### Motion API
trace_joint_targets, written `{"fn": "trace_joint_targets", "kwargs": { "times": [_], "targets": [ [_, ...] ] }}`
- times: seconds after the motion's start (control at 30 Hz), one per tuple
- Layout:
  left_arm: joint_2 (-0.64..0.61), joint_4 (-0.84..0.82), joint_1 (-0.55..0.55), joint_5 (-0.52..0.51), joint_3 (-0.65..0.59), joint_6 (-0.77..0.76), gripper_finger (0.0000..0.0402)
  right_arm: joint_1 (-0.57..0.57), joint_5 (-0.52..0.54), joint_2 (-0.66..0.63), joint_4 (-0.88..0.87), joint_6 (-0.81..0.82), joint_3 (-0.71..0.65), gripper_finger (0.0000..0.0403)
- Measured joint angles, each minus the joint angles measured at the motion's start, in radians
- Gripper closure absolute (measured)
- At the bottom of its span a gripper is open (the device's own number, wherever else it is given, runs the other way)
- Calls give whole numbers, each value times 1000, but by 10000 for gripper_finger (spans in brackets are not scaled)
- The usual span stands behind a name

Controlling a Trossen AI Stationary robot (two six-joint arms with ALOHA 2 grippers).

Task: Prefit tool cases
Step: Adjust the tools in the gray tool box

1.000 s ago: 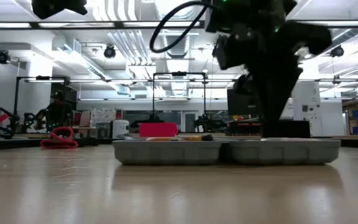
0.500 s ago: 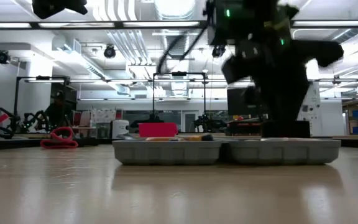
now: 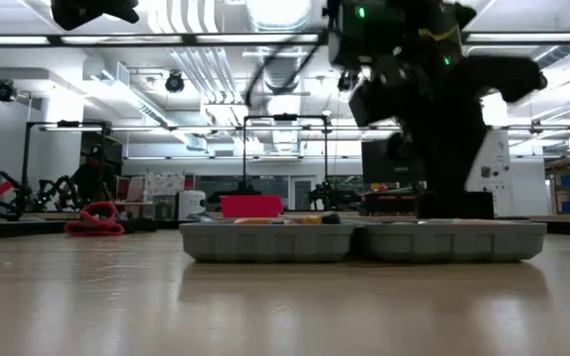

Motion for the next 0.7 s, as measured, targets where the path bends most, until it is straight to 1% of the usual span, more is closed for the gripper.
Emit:
{"fn": "trace_joint_targets", "kwargs": {
  "times": [0.2, 0.47, 0.53, 0.7],
  "targets": [
    [0, 0, 0, 0, 0, 1, 305, 15, -1, -7, 28, 5, 61, 366],
    [3, -20, 0, -27, -7, 8, 299, 17, -1, -7, 266, 40, 74, 337],
    [4, -23, 0, -27, -14, 1, 300, 17, 1, -3, 301, 48, 75, 332],
    [4, -25, 0, -28, -19, -6, 306, 13, 41, -3, 233, 38, 124, 333]
  ]
}}
